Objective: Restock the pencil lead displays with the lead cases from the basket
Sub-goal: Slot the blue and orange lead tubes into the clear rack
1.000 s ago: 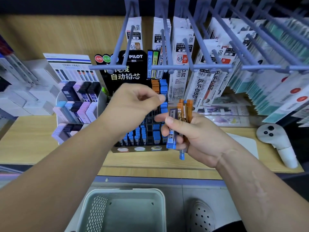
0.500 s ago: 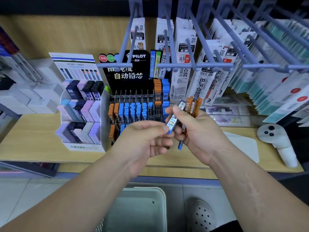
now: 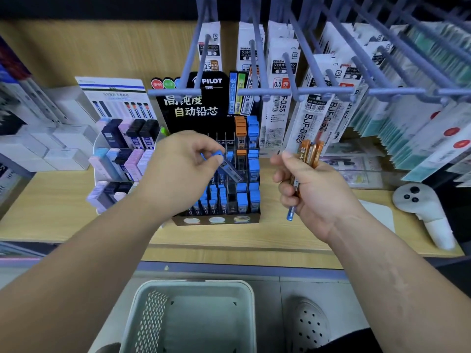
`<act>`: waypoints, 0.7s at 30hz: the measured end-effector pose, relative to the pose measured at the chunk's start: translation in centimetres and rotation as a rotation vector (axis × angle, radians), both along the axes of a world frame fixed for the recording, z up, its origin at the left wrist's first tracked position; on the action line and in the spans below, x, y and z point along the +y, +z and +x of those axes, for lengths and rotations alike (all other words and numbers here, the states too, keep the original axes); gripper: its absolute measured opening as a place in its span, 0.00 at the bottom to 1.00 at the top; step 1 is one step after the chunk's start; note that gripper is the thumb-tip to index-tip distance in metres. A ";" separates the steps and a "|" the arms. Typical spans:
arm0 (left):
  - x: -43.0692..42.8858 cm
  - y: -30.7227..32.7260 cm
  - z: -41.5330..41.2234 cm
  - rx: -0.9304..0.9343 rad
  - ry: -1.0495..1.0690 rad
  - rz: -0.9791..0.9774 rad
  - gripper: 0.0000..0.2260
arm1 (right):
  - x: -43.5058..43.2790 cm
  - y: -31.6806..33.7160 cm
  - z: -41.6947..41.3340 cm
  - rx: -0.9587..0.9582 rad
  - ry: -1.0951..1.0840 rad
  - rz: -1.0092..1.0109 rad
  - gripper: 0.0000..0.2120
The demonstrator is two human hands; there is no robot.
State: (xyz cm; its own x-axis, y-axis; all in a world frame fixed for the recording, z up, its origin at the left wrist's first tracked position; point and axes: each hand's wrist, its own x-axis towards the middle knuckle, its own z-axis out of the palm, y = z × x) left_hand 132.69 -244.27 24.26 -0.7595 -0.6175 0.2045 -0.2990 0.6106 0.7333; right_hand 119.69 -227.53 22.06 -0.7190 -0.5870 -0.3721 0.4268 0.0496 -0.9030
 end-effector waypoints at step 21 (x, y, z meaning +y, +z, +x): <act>0.3 -1.5 -1.4 -0.053 -0.206 -0.321 0.05 | 0.0 0.1 0.0 -0.016 0.025 -0.028 0.11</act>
State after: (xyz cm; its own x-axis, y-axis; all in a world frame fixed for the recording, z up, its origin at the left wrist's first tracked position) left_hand 131.27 -243.95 22.78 -0.8757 -0.3616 0.3200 -0.1783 0.8581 0.4815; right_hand 119.67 -227.53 22.21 -0.6985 -0.6147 -0.3664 0.4397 0.0352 -0.8975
